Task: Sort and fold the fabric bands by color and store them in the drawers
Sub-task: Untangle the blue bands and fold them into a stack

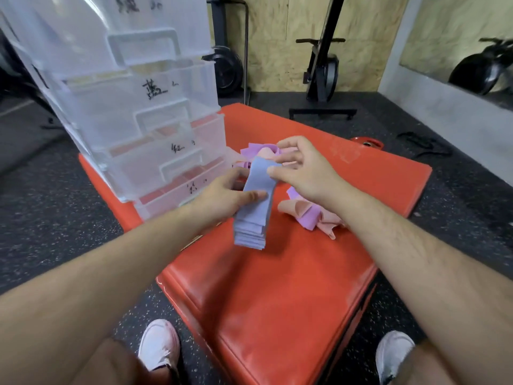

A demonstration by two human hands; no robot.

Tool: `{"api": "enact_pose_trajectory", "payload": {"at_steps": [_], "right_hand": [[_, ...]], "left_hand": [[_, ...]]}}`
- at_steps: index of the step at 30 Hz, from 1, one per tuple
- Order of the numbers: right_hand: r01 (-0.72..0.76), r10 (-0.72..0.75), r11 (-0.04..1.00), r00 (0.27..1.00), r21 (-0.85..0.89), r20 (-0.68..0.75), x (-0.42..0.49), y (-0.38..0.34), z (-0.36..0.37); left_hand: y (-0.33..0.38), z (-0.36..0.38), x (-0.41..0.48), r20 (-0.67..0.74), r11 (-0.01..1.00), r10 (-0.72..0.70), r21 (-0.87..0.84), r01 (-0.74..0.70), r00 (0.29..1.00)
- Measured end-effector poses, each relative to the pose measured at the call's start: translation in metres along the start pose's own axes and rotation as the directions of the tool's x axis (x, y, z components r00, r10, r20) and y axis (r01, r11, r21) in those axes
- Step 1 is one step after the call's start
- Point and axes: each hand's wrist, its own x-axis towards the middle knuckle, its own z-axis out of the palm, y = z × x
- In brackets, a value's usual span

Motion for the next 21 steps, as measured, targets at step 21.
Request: {"api": "enact_pose_trajectory", "payload": {"at_steps": [21], "right_hand": [[-0.208,0.203,0.975,0.977,-0.082,-0.070,0.080,0.059,0.057]], "left_hand": [[0.003,-0.012,0.058,-0.342,0.945,-0.002,0.307,0.114,0.940]]}}
